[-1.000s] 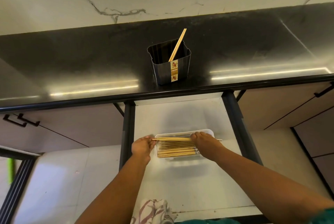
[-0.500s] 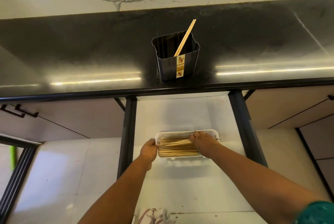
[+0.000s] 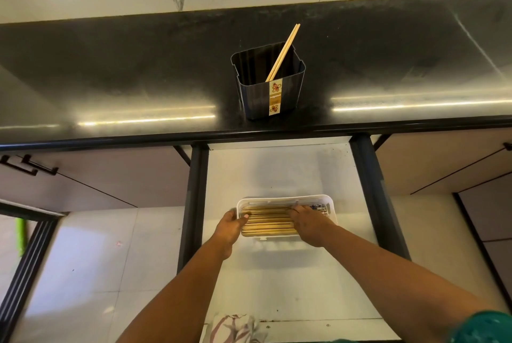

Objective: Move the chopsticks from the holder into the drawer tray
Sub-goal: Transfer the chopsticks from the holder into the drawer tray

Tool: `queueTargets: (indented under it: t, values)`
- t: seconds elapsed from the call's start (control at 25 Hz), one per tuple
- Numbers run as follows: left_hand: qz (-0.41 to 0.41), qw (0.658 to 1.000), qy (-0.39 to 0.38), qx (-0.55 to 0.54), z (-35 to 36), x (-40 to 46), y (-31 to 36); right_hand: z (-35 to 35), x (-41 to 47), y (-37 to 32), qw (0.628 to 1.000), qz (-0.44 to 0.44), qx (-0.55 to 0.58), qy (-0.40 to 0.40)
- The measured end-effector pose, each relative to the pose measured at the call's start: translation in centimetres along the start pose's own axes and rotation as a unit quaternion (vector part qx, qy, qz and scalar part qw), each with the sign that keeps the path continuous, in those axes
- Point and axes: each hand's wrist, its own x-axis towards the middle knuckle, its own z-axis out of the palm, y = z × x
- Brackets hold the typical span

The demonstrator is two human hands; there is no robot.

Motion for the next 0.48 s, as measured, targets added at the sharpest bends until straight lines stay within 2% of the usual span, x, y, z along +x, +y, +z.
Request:
queueTargets:
  t: [0.08, 0.16, 0.28, 0.48]
  values:
    - [-0.006, 1.0, -0.014, 0.003, 0.2, -0.1, 0.1, 0.3, -0.1, -0.2, 0.999, -0.02, 0.0, -0.036]
    - [-0.003, 1.0, -0.016, 0.011, 0.3, -0.2, 0.2, 0.3, -0.4, -0.5, 0.996, -0.008, 0.072, -0.045]
    - [-0.008, 1.0, -0.013, 0.013, 0.3, -0.3, 0.4, 0.0, -0.6, -0.4, 0.985, 0.038, 0.171, 0.009]
    - [-0.023, 0.998, -0.025, 0.043, 0.4, -0.2, 0.5, -0.2, -1.3, -0.6, 0.982, 0.065, 0.174, -0.028]
